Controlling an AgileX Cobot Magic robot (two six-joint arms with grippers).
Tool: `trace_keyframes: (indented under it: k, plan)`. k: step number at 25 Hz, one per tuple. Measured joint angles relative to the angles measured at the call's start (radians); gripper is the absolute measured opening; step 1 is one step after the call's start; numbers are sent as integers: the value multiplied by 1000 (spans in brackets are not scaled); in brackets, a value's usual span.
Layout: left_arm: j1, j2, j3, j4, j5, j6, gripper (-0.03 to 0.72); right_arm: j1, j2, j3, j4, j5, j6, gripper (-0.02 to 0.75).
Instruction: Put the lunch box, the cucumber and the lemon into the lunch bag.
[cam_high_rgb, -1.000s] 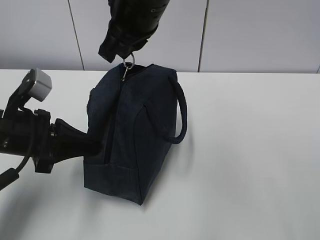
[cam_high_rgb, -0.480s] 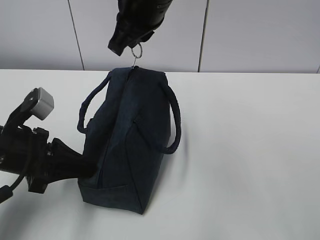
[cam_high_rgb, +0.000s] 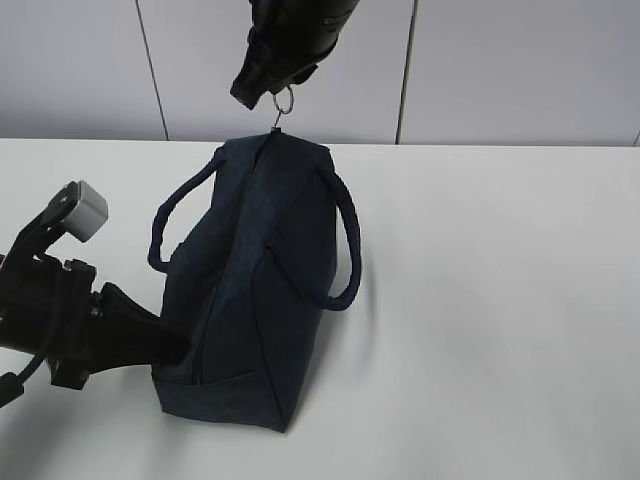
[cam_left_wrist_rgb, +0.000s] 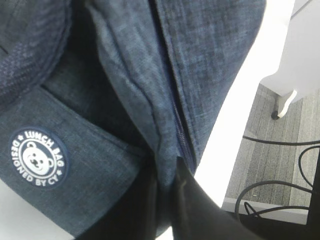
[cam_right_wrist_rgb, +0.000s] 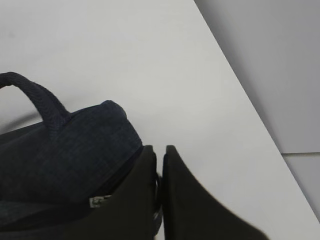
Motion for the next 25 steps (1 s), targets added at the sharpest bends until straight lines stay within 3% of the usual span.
trace_keyframes:
  k: [8,25]
  plan:
    - [0,-28,2,68,-6,-52,0,-22,43,0,-9,-62,4,0]
    - [0,-55,20,70,-23,-85,0,-73,81,0,19,-106,15,0]
